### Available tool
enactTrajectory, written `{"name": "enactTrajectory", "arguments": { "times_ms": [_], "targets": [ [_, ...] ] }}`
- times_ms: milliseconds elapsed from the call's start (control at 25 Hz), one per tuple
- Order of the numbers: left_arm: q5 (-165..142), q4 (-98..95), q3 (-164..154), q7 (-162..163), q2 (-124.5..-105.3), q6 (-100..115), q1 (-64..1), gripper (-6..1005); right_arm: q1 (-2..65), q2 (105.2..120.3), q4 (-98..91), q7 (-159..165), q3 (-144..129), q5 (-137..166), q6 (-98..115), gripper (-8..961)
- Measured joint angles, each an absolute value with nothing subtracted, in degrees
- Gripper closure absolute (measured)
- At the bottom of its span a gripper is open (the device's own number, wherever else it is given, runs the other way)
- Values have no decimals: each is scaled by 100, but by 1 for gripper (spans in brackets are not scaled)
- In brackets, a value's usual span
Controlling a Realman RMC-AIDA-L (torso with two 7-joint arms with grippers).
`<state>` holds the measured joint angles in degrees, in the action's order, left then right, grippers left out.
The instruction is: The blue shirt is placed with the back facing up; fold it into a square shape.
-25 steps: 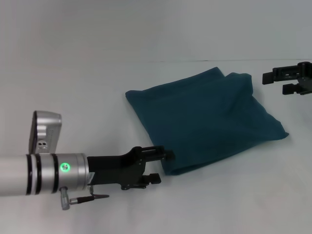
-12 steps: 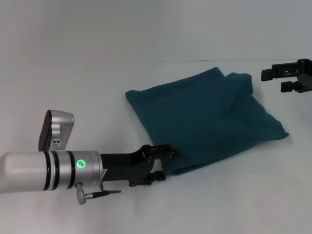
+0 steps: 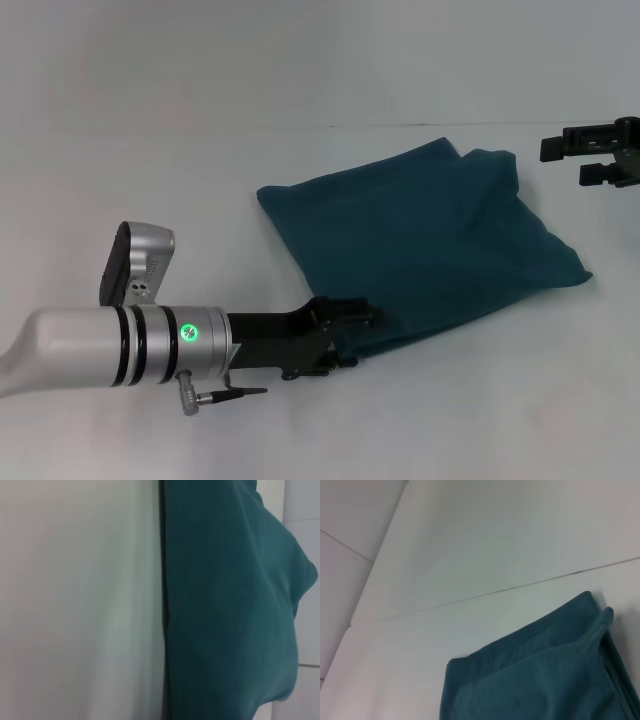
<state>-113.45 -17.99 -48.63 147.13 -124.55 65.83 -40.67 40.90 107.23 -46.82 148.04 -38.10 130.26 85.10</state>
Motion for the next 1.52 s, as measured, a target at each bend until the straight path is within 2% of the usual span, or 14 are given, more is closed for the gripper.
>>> {"name": "enactTrajectory", "arguments": {
  "times_ms": [320,760,1000,1240,1520],
  "targets": [
    [-11206,-1784,-4825,14595,-12462,6572,-3936,324,4078,10720,-4634,14769,-3700,13025,8520,42],
    [-11196,-1768,-4824,14465,-12463,6571,-3882,765,4071,10713,-4588,14736,-3555,13025,8610,55],
    [-11185,-1817,-4819,14389,-12442,6700,-3822,953,4069,10693,-4522,14726,-3539,13025,8625,62],
    [-11224,-2306,-4816,14458,-12372,7057,-3452,946,4069,10677,-4514,14723,-3485,13025,8662,69],
    [-11505,-2540,-4483,14539,-12184,7347,-3157,937,4069,10677,-4473,14721,-3474,13025,8673,77]
  ]
}}
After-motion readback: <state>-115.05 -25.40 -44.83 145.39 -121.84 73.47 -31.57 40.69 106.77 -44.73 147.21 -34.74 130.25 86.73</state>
